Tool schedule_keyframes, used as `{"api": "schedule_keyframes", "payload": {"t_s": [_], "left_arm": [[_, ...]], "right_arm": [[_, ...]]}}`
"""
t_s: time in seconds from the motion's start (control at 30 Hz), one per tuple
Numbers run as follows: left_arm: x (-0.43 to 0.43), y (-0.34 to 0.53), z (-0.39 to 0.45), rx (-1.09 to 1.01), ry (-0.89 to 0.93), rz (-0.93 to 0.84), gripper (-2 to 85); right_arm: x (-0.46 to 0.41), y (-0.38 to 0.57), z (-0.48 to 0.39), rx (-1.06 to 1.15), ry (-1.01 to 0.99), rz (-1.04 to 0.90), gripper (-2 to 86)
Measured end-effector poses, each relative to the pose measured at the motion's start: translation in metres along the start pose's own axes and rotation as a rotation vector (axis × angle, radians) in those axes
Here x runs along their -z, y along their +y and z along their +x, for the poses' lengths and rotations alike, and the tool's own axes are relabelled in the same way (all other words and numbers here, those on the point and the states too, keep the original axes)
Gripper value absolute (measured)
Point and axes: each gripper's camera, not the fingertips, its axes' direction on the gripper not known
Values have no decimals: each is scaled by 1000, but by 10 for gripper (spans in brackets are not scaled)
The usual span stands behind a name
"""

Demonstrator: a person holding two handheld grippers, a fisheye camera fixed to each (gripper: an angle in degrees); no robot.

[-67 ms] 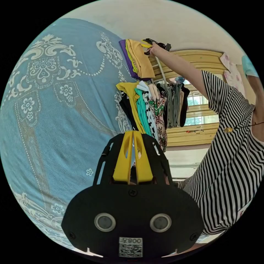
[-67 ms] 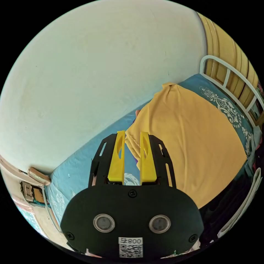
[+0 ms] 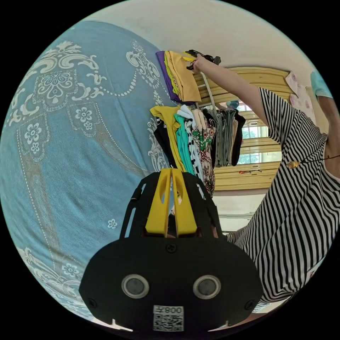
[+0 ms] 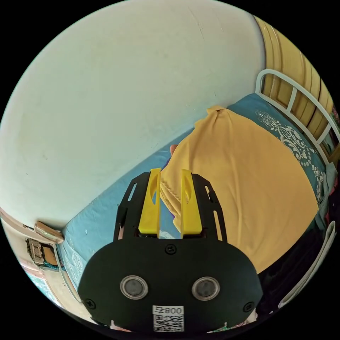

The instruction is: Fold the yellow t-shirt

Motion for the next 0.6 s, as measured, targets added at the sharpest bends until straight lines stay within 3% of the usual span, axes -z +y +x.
{"api": "schedule_keyframes", "payload": {"t_s": [0.6], "left_arm": [[17, -6, 22, 75, 48, -31, 1]], "right_arm": [[-112, -152, 14, -101, 45, -70, 8]]}}
